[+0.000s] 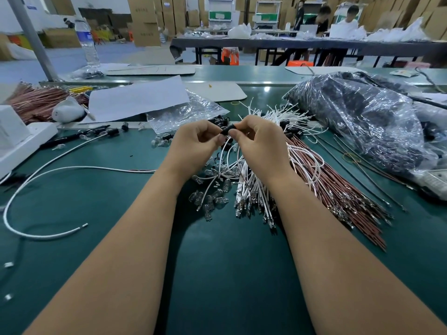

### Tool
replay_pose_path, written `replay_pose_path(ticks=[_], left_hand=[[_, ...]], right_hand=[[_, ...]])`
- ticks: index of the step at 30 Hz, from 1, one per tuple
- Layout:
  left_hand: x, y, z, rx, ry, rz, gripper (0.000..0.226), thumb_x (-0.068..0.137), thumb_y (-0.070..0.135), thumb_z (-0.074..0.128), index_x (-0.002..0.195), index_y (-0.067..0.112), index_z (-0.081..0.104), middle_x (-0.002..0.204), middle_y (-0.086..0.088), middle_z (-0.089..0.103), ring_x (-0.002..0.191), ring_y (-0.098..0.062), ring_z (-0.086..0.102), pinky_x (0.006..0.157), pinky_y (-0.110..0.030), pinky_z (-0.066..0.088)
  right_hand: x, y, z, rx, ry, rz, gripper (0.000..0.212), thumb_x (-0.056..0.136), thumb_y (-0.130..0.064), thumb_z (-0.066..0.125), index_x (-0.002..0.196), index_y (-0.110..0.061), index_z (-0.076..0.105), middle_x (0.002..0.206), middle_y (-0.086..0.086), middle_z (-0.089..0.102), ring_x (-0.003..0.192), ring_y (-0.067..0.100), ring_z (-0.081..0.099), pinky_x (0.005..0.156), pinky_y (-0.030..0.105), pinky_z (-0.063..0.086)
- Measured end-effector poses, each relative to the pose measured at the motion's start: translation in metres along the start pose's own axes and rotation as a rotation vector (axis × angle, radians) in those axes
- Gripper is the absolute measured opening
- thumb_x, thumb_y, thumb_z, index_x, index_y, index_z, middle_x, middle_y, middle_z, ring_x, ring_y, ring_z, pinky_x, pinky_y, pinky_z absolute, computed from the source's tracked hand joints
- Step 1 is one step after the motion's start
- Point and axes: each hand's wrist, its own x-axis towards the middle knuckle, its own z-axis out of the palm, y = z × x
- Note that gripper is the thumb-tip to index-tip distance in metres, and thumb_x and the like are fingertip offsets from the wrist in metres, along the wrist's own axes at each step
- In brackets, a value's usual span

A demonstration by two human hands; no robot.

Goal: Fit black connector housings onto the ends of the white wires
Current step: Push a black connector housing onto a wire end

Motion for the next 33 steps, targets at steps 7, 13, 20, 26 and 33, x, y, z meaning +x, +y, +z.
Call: replay_pose_path(ticks=[7, 13, 20, 26, 33], left_hand=[[0.001, -0.005, -0.005, 0.070, -0.145, 0.000, 0.028, 0.092, 0.004, 0.061, 0.106, 0.026, 0.070, 0.059, 0.000, 0.047, 0.054, -0.009, 0.039, 0.054, -0.018, 0.038], [0.004, -0.014, -0.005, 0.054, 0.081, -0.022, 0.024, 0.091, 0.005, 0.063, 0.114, 0.013, 0.065, 0.074, -0.002, 0.058, 0.061, -0.009, 0.050, 0.059, -0.017, 0.045], [0.009, -0.021, -0.009, 0.127, 0.258, -0.067, 0.011, 0.093, 0.014, 0.059, 0.098, 0.007, 0.066, 0.078, 0.000, 0.065, 0.064, -0.005, 0.055, 0.062, -0.016, 0.045], [0.010, -0.022, -0.006, 0.198, 0.280, -0.102, 0.016, 0.092, 0.021, 0.061, 0.080, 0.011, 0.065, 0.053, 0.008, 0.049, 0.043, 0.001, 0.041, 0.051, -0.022, 0.036], [0.007, -0.019, -0.002, 0.201, 0.231, -0.095, 0.021, 0.094, 0.022, 0.060, 0.085, 0.005, 0.067, 0.055, 0.002, 0.046, 0.049, -0.011, 0.037, 0.053, -0.026, 0.033]], right_hand=[[0.006, 0.005, -0.006, -0.015, 0.092, 0.074, 0.010, 0.092, -0.017, 0.062, 0.085, -0.013, 0.066, 0.067, -0.011, 0.057, 0.062, 0.008, 0.053, 0.060, 0.032, 0.046], [0.008, 0.003, -0.008, -0.035, 0.081, 0.084, 0.011, 0.094, -0.018, 0.059, 0.086, -0.013, 0.066, 0.067, -0.015, 0.055, 0.061, 0.002, 0.051, 0.058, 0.025, 0.044], [-0.002, -0.010, 0.008, -0.159, -0.385, -0.092, 0.015, 0.091, -0.027, 0.064, 0.098, -0.016, 0.070, 0.087, -0.006, 0.062, 0.083, 0.012, 0.058, 0.078, 0.034, 0.051], [-0.003, -0.011, 0.013, -0.364, -0.582, -0.203, 0.033, 0.090, -0.024, 0.052, 0.118, -0.034, 0.066, 0.117, -0.009, 0.061, 0.109, 0.016, 0.043, 0.101, 0.038, 0.036], [-0.004, -0.012, 0.014, -0.353, -0.546, -0.194, 0.027, 0.086, -0.021, 0.054, 0.102, -0.030, 0.074, 0.099, -0.010, 0.063, 0.096, 0.015, 0.044, 0.095, 0.038, 0.039]])
